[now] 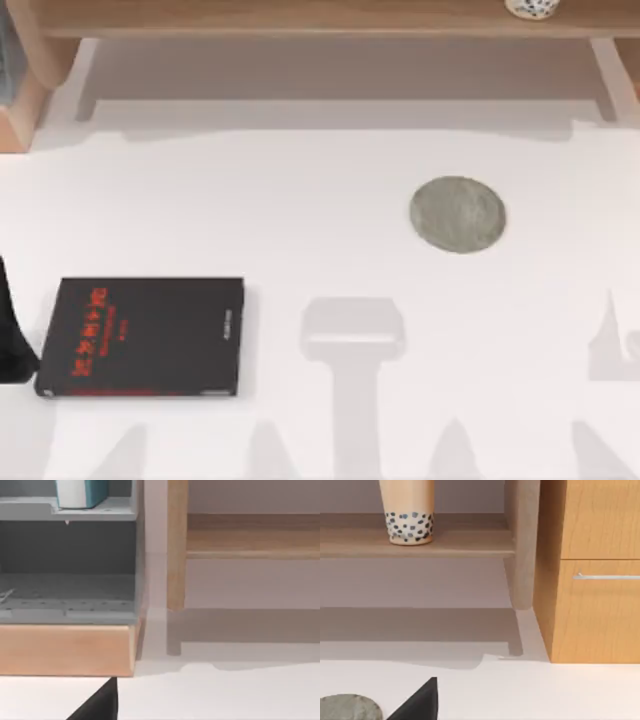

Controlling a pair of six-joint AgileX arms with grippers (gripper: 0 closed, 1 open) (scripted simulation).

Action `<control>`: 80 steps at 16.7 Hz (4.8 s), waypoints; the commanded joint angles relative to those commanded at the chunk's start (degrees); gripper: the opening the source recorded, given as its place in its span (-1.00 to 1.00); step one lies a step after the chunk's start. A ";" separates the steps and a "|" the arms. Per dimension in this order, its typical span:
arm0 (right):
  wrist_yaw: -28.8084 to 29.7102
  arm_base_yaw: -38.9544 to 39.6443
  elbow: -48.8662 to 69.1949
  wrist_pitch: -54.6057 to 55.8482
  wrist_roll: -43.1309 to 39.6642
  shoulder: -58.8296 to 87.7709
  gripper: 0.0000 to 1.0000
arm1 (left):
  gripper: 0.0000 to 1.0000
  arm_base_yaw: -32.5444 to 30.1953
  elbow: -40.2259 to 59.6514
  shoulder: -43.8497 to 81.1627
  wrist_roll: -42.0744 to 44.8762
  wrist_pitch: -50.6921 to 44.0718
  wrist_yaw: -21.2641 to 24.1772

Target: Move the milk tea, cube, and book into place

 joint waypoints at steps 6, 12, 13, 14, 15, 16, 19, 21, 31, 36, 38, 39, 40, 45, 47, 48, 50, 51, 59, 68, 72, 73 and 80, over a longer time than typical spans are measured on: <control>1.49 1.34 4.55 3.27 0.00 6.08 1.00 | 1.00 0.00 0.00 0.00 0.00 0.00 0.00; 6.87 6.22 20.40 15.32 0.08 32.55 1.00 | 1.00 0.00 0.00 0.00 0.00 0.00 0.00; 7.95 7.17 23.63 17.72 0.09 38.45 1.00 | 1.00 0.00 0.00 0.00 0.00 0.00 0.00; 9.02 8.13 26.86 20.13 0.10 44.52 1.00 | 1.00 0.00 0.00 0.00 0.00 0.00 0.00; 10.09 9.09 30.07 22.52 0.10 50.68 1.00 | 1.00 0.00 0.00 0.00 0.00 0.00 0.00; 11.15 10.04 33.22 24.88 0.10 56.81 1.00 | 1.00 0.00 0.00 0.00 0.00 0.00 0.00; 14.09 12.64 42.29 31.51 0.12 74.52 1.00 | 1.00 0.00 0.00 0.00 0.00 0.00 0.00; 15.85 14.19 47.90 35.50 0.14 84.97 1.00 | 1.00 0.00 0.00 0.00 0.00 0.00 0.00; 19.91 17.84 60.14 44.77 0.17 104.74 1.00 | 1.00 0.00 0.00 0.00 0.00 0.00 0.00; 19.40 17.32 62.18 44.08 0.18 106.28 1.00 | 1.00 0.00 0.00 0.00 0.00 0.00 0.00; 18.90 16.76 66.37 42.99 0.16 109.17 1.00 | 1.00 0.00 0.00 0.00 0.00 0.00 0.00; 18.59 16.42 68.76 42.32 0.15 110.85 1.00 | 1.00 0.00 0.00 0.00 0.00 0.00 0.00; 18.24 16.05 71.19 41.58 0.14 112.57 1.00 | 1.00 0.00 0.00 0.00 0.00 0.00 0.00; 16.74 14.46 81.05 38.38 0.09 119.12 1.00 | 1.00 0.00 0.00 0.00 0.00 0.00 0.00; 16.66 14.37 81.52 38.20 0.09 119.47 1.00 | 1.00 0.00 0.00 0.00 0.00 0.00 0.00; 16.66 14.37 81.52 38.20 0.09 119.47 1.00 | 1.00 0.00 0.00 0.00 0.00 0.00 0.00; 16.66 14.37 81.52 38.20 0.09 119.47 0.85 | 1.00 0.00 0.00 0.00 0.00 0.00 0.00; 16.66 14.37 81.52 38.20 0.09 119.47 0.70 | 1.00 0.00 0.00 0.00 0.00 0.00 0.00; 16.66 14.37 81.52 38.20 0.09 119.47 -0.51 | 1.00 0.00 0.00 0.00 0.00 0.00 0.00; 16.66 14.37 81.52 38.20 0.09 119.47 -1.00 | 1.00 0.00 0.00 0.00 0.00 0.00 0.00; 16.71 14.61 81.36 38.29 0.19 119.18 -1.00 | 1.00 0.00 0.00 0.00 0.00 0.00 0.00; 16.93 14.86 80.67 38.61 0.20 118.49 -1.00 | 1.00 0.00 0.00 0.00 0.00 0.00 0.00; 18.98 17.02 64.28 41.30 0.27 105.94 -1.00 | 1.00 0.00 0.00 0.00 0.00 0.00 0.00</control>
